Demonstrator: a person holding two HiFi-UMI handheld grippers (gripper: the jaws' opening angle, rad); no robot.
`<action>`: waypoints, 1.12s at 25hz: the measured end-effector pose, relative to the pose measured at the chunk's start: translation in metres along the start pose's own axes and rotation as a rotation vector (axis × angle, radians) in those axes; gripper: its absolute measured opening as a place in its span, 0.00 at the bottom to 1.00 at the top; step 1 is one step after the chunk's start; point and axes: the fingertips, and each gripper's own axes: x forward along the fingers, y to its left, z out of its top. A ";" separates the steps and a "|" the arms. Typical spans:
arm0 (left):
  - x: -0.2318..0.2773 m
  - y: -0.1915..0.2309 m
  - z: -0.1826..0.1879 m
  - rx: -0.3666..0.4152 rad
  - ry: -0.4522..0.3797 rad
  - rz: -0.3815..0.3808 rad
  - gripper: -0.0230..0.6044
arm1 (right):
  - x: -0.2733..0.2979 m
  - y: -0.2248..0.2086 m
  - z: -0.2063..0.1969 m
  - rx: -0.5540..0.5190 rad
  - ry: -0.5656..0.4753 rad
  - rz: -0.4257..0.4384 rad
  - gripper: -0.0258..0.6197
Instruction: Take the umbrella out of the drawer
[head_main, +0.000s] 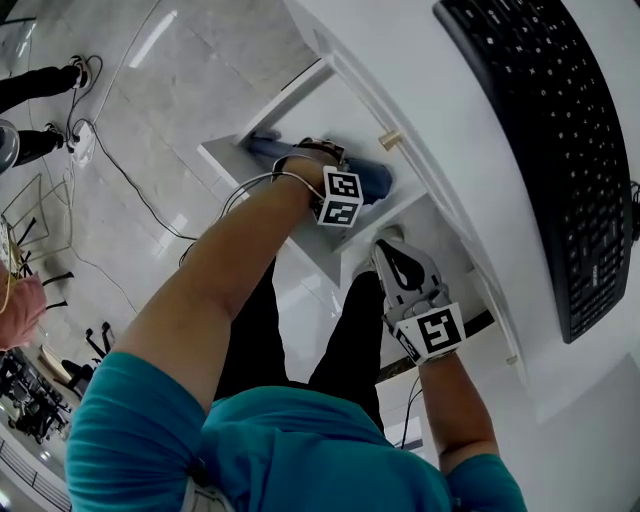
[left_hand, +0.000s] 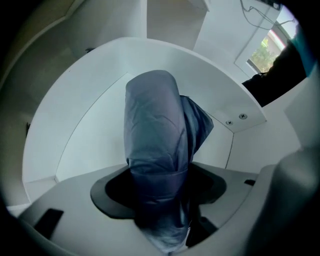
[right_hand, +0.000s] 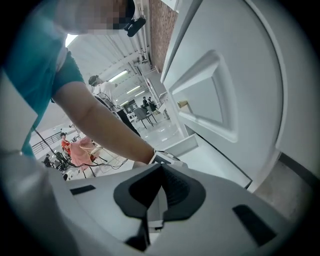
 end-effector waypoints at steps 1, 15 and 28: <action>0.000 0.001 0.001 0.001 -0.001 0.001 0.52 | -0.001 0.000 0.000 -0.001 -0.001 -0.001 0.07; -0.049 0.011 0.019 0.080 -0.095 0.097 0.44 | -0.009 0.019 0.019 -0.030 -0.012 -0.012 0.07; -0.184 0.012 0.008 0.130 -0.183 0.180 0.44 | -0.040 0.050 0.113 -0.105 -0.061 -0.049 0.07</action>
